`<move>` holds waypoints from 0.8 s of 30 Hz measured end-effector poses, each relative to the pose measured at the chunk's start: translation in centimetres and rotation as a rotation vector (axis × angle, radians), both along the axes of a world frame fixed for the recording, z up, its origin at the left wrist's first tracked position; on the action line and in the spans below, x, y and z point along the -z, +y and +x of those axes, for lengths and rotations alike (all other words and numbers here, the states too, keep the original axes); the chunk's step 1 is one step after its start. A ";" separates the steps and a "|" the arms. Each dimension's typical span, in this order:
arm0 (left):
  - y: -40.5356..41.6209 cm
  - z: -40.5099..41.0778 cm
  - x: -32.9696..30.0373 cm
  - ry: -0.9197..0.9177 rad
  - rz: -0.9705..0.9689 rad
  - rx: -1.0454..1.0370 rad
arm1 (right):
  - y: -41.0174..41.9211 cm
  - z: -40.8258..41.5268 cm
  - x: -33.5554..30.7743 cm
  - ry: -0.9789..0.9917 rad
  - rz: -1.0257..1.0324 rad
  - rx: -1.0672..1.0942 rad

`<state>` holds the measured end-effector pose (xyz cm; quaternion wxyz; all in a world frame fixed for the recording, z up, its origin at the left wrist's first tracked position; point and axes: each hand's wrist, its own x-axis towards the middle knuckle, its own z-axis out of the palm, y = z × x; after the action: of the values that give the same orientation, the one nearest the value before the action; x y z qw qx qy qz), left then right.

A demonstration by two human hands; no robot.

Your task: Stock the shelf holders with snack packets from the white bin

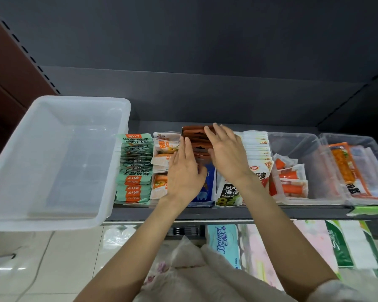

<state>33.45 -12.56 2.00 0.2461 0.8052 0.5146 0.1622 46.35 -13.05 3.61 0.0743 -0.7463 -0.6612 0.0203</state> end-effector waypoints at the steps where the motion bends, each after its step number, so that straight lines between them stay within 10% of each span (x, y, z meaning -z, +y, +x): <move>1: -0.1 -0.1 0.2 0.013 0.006 0.003 | 0.2 0.3 0.0 0.012 0.022 0.019; 15: -0.4 -1.3 -0.5 0.067 0.040 0.010 | 1.8 2.7 -1.4 0.075 0.190 -0.026; 24: -1.2 0.1 0.0 0.348 0.108 0.069 | 2.4 1.5 0.4 -0.221 -0.022 -0.119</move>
<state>33.54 -13.78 1.98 0.1155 0.8502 0.5120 0.0394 47.88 -10.60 3.19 -0.0086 -0.7041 -0.7082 -0.0503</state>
